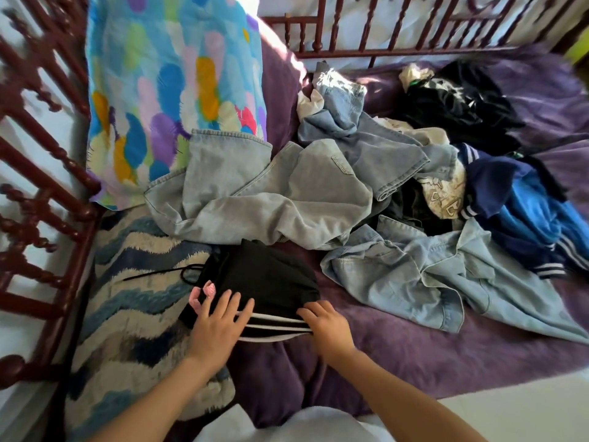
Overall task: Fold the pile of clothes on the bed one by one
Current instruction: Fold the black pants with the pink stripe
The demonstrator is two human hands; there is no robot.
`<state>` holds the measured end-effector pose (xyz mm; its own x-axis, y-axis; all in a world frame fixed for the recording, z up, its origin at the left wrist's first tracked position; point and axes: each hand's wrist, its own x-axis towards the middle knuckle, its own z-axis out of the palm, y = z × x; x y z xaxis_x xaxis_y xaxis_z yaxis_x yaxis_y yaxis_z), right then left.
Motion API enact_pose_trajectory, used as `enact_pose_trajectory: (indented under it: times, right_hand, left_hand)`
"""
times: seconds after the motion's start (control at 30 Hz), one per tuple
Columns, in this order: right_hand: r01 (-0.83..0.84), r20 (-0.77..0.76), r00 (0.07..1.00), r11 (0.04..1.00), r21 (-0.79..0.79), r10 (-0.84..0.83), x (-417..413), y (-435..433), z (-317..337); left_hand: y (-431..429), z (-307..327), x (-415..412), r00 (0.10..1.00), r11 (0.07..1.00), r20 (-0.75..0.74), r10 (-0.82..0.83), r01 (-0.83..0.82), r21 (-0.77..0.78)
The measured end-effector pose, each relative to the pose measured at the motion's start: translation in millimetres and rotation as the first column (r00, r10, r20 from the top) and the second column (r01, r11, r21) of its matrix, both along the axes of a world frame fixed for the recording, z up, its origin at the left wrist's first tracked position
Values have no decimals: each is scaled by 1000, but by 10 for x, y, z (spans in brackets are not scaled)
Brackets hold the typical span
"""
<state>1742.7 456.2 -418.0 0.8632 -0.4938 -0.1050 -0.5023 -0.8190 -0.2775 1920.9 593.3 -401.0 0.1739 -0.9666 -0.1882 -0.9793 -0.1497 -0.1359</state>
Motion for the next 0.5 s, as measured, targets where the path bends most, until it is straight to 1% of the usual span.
enact_pose_trajectory:
  times: [0.07,0.1,0.2,0.23,0.3,0.37,0.43,0.5]
  right_hand:
    - [27,42,999,999,-37,-26,-122,-143,146]
    - [43,50,998,999,-27,-41,-204,-210,219]
    - [103,36,994,994,-47,-101,-477,-409,388]
    - [133,29,991,991,-23,-132,-590,-478,434]
    - [237,25,971,971,19,-238,-876,-635,489]
    - [324,43,944,945,54,-326,-1188,-751,595]
    - [387,90,917,921,39,-388,-1533,-849,759]
    - [432,132,893,902,26,-431,-1922,-932,950]
  left_hand:
    - [-76,-6,44,1000,991,16,-18,19,-129]
    - [-133,-8,53,999,980,9,-43,44,-194]
    - [-380,43,-54,994,955,-52,-101,82,-285]
    - [-483,68,-132,990,939,-65,-124,96,-329]
    - [-690,151,-339,981,923,-111,-158,106,-371]
    - [-885,268,-556,971,897,-114,-209,144,-418]
    - [-1075,432,-812,959,864,-112,-261,180,-469]
    - [-1289,586,-1117,937,844,-128,-325,226,-487]
